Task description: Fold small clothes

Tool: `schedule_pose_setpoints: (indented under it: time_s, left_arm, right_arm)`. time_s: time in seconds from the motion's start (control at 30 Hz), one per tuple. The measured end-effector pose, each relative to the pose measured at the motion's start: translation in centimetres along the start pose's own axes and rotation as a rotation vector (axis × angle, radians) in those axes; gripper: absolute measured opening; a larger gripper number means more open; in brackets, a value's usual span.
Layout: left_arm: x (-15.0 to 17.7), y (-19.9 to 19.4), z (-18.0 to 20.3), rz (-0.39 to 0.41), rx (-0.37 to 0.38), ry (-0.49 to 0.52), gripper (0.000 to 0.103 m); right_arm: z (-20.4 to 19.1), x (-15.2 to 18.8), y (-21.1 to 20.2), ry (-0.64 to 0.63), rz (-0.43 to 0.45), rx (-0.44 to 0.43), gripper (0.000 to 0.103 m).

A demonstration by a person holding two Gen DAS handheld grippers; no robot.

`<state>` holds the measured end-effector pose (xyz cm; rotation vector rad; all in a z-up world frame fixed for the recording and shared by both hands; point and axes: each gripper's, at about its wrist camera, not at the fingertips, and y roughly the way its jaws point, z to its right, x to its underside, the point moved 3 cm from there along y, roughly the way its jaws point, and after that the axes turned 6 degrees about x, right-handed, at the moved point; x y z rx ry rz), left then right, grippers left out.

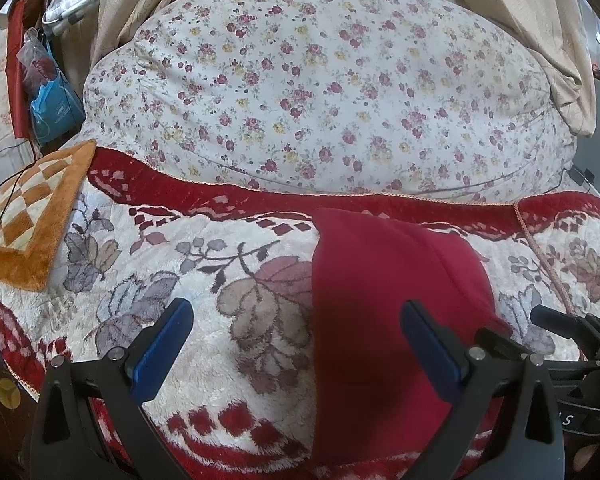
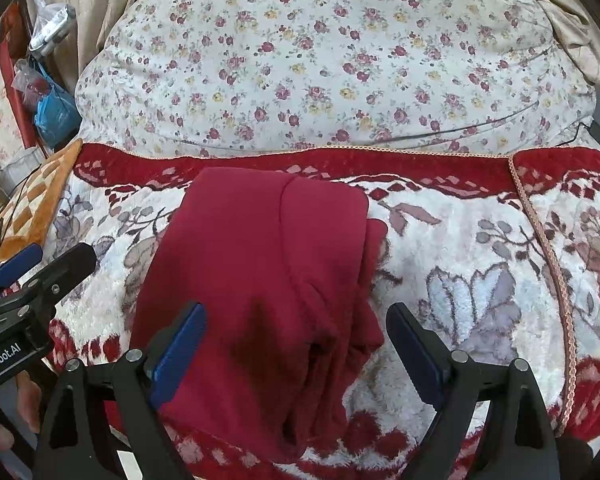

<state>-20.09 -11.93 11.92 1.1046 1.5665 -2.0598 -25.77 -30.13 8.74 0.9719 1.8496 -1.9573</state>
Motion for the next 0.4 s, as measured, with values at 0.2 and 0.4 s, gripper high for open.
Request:
schedule_pose_setpoints:
  time_s: [0.2, 0.4]
  left_arm:
    - [0.1, 0.6, -0.2, -0.008, 0.005, 0.002, 0.103]
    - [0.2, 1.9, -0.6, -0.019, 0.018, 0.009, 0.103]
  right_arm:
    - [-0.1, 0.1, 0.4, -0.003, -0.010, 0.001, 0.094]
    - [0.2, 0.1, 1.3, -0.005, -0.025, -0.003, 0.094]
